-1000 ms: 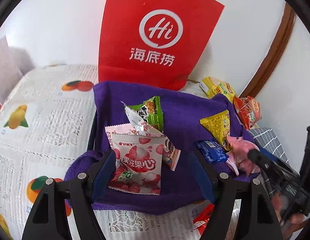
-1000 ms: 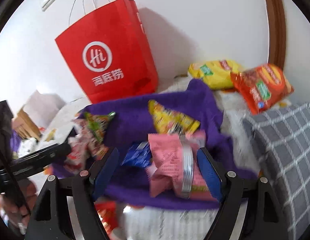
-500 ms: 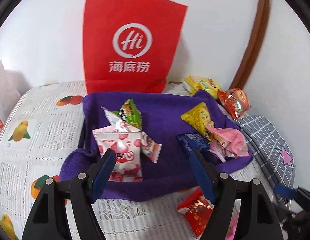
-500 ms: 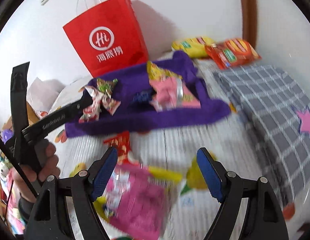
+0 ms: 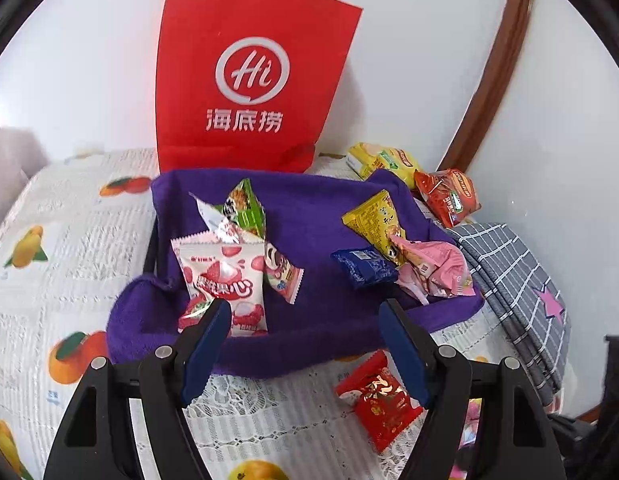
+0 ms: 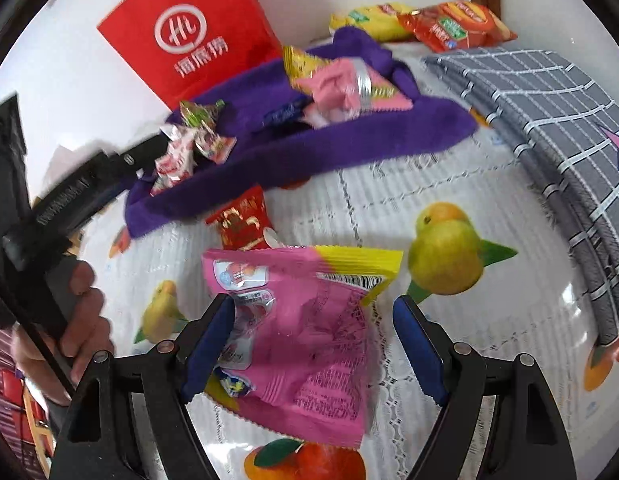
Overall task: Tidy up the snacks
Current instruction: 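Grasp the red wrapped candy with the left tool while the right tool grasps the pink-yellow bag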
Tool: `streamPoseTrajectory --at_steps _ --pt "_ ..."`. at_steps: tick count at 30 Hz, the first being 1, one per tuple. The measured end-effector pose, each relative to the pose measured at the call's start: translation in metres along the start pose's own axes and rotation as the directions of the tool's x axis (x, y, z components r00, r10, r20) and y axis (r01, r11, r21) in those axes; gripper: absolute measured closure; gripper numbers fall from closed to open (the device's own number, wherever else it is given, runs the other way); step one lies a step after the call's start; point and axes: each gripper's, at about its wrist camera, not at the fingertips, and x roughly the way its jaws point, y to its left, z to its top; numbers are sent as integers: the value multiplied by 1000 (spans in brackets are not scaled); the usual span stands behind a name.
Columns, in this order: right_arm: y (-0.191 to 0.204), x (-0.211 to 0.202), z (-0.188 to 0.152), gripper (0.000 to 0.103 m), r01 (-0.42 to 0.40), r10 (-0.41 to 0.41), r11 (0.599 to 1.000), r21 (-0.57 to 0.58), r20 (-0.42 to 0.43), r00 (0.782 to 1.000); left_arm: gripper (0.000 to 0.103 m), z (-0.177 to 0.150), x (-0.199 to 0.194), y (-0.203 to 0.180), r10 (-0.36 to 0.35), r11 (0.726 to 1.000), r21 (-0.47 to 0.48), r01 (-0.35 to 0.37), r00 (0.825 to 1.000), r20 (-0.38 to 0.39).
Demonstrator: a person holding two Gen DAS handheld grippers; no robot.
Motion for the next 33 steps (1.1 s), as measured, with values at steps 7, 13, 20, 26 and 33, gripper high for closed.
streamPoseTrajectory --at_steps 7,13,20,26,33 --pt "19 18 -8 16 60 -61 994 -92 -3 998 28 2 -3 7 -20 999 -28 20 1000 -1" --pt "17 18 -11 32 81 -74 990 -112 61 995 28 3 -1 9 -23 999 -38 22 1000 -13" --pt "-21 7 -6 35 155 -145 987 -53 151 978 28 0 6 4 -16 1000 -28 15 999 -52" --pt "-48 9 1 40 244 -231 969 -36 207 951 28 -5 11 -9 -19 1000 13 20 996 -91" --pt "-53 12 2 40 264 -247 963 -45 231 941 28 -14 20 -23 -56 998 26 61 984 -170"
